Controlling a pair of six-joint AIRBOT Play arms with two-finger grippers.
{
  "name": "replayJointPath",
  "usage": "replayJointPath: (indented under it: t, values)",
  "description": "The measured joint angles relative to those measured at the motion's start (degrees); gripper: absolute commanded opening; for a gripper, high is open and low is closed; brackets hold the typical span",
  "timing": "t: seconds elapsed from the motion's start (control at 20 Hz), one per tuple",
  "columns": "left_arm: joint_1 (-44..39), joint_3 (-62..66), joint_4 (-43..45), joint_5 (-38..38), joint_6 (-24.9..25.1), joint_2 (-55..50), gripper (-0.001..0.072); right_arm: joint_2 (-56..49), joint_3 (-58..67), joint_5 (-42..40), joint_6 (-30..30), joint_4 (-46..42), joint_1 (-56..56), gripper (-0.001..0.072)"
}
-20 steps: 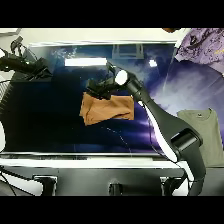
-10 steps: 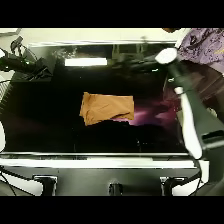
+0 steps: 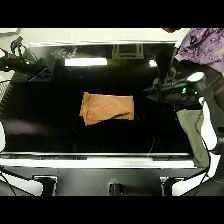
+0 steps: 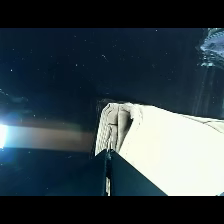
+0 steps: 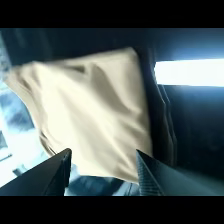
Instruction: Fold the clothes and pants, and hang the long-sleeved shirts on hangers.
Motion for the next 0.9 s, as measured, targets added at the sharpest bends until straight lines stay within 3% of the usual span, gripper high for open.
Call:
replayJointPath:
  t: [0.25,0.3,0.4,0.55,0.9]
  values:
    - [0.0,0.0,0.0,0.0,-0.02,0.0,0.0017,-5.75,-4.0,-1.22,-3.91,2.62,4.79,0.0471]
    - [0.0,0.0,0.0,0.0,-0.02,0.0,0.0018,-6.62,-4.26,-1.66,-4.26,2.93,5.86,0.0439]
    - [0.0,0.0,0.0,0.0,-0.02,0.0,0.0017,-7.85,-4.59,-2.23,-4.76,3.56,7.67,0.0342]
    - [0.0,0.0,0.0,0.0,-0.04,0.0,0.0017,-8.7,-4.81,-4.0,-5.16,3.89,9.35,0.0037]
    - [0.0,0.0,0.0,0.0,-0.07,0.0,0.0018,-5.01,0.68,-4.63,-3.58,6.27,7.56,0.0027]
